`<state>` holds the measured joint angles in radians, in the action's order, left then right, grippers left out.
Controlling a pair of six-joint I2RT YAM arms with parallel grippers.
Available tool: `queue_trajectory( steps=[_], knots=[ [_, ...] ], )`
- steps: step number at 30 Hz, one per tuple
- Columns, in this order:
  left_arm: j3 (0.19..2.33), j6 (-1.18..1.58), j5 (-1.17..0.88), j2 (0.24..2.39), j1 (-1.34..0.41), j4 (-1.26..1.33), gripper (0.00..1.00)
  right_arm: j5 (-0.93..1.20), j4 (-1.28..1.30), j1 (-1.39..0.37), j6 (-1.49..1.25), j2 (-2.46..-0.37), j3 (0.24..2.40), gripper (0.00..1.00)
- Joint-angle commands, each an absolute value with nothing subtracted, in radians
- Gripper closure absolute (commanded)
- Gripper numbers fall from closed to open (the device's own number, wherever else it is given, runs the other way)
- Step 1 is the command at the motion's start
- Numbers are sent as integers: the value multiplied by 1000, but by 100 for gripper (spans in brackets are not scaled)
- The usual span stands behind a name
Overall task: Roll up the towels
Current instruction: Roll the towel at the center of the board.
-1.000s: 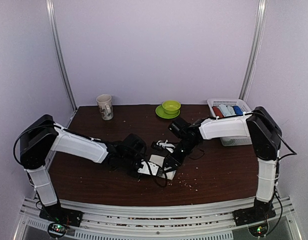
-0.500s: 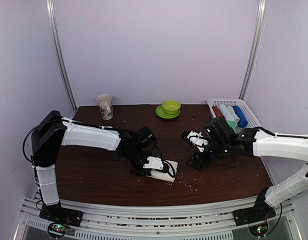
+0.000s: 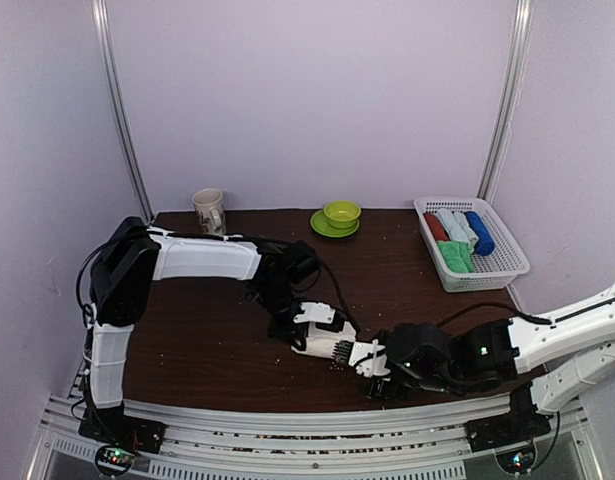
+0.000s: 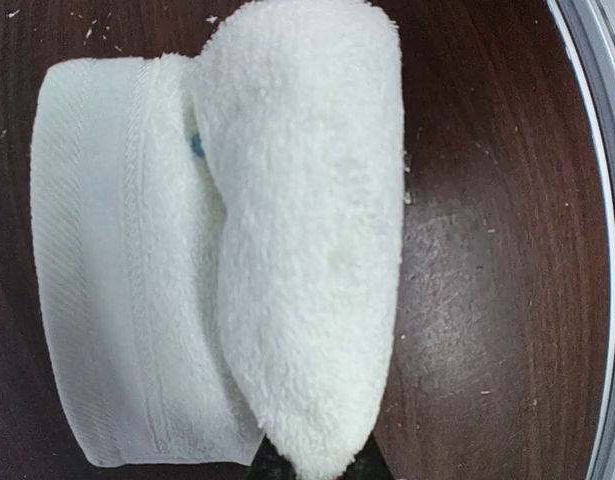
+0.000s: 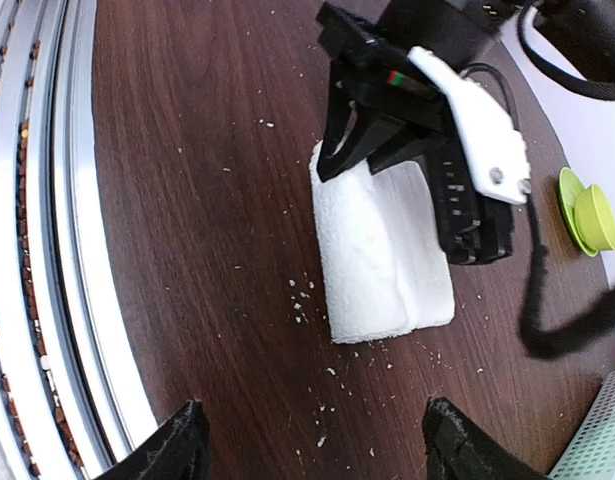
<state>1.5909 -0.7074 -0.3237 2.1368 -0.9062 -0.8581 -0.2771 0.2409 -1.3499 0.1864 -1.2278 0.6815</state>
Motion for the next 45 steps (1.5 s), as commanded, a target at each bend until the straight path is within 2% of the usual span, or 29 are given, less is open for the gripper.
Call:
queue_trajectory(
  steps=[1, 9, 13, 25, 28, 32, 35, 37, 42, 45],
  knots=[
    [1588, -697, -361, 2260, -904, -1022, 100, -479, 152, -1400, 241, -1359, 707, 27],
    [1645, -721, -386, 2317, -896, -1087, 100, -701, 45, -1413, 321, -1674, 851, 26],
    [1652, -726, -385, 2328, -896, -1095, 100, -743, 20, -1406, 384, -1814, 926, 26],
    [1649, -751, -383, 2336, -895, -1106, 100, -698, 21, -1315, 446, -1931, 994, 31],
    [1648, -755, -383, 2336, -893, -1106, 100, -657, 49, -1295, 451, -1947, 1008, 42],
    [1652, -752, -382, 2336, -887, -1104, 100, -577, 103, -1284, 444, -1946, 1029, 68],
    [1662, -742, -380, 2325, -874, -1094, 99, -502, 138, -1280, 430, -1943, 1035, 81],
    [1663, -733, -375, 2295, -859, -1073, 82, -439, 161, -1269, 406, -1941, 1039, 87],
    [1655, -726, -375, 2199, -799, -1028, 41, -299, 202, -1229, 355, -1927, 1043, 90],
    [1607, -715, -360, 2108, -758, -952, 26, -217, 228, -1198, 330, -1920, 1053, 91]
  ],
)
